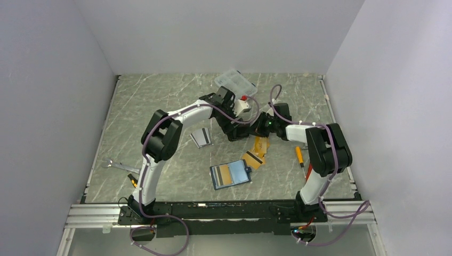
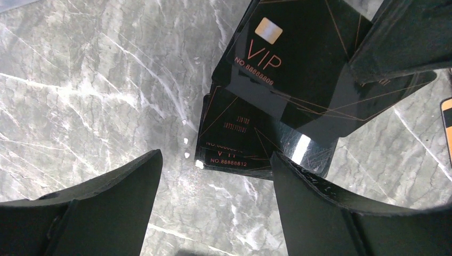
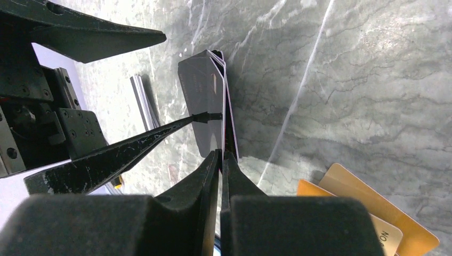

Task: Put the credit cards into the card holder
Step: Pick up the credit card from the center of the board.

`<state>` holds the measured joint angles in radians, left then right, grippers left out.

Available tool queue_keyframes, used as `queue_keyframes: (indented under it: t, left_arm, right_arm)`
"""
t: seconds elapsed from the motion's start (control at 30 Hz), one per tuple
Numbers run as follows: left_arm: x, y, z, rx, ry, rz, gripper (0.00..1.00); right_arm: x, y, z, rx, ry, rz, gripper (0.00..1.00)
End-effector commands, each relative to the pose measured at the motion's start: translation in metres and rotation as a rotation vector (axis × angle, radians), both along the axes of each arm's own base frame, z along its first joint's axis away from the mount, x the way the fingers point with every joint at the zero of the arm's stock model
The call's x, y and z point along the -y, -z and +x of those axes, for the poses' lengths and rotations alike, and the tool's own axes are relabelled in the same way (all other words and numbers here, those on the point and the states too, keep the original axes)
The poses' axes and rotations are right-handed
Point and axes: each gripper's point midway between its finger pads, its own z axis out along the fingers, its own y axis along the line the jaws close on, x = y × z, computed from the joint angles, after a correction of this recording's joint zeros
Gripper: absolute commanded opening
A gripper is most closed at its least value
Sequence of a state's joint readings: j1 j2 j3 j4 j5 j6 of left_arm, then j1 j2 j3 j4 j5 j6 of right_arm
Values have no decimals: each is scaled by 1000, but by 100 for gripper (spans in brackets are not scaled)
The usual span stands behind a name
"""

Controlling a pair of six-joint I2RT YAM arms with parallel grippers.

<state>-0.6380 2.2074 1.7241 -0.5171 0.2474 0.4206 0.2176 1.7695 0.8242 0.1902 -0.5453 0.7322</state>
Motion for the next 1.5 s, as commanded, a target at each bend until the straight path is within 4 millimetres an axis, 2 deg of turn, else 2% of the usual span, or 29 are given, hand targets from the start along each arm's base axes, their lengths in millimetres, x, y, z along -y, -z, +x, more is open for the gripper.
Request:
queue_keyframes:
  t: [0.0,0.2,0.3,0.37,0.6,0.8,0.87,1.07,1.17,1.47]
  left_arm:
    - [-18,-10,-5,-20,-28,28,81]
    - [-27,-60,-11,-17,-41,-65,82]
    - [-28,-78,-21,-34,-47,-119,90]
    - [-27,-83,-32,-74,-32,-144,94]
    - [-21,-74,-56,-198,5,-185,93]
    - [-11,-75,-66,-268,23,-250,94]
    - [-8,-79,-70,-300,29,-288,99]
    - [3,-85,-85,-411,28,-393,99]
    - [7,-83,-84,-469,9,-434,99]
    - [16,-82,-65,-505,-90,-512,99]
  right_arm:
    - [9,-6,1,36,15,-49,6]
    - [-2,-18,2,70,-27,-6,0]
    - [-12,-17,1,69,-56,-4,0]
    - [-18,-15,0,64,-68,-3,0]
    - [-15,-5,-2,31,-58,-60,1]
    - [-26,-30,-6,122,-113,53,0]
    - [-29,-33,-7,131,-125,86,0]
    - [-28,-44,-9,179,-134,145,0]
    - [-26,-52,-14,217,-136,172,0]
    - [-20,-71,-22,276,-130,252,0]
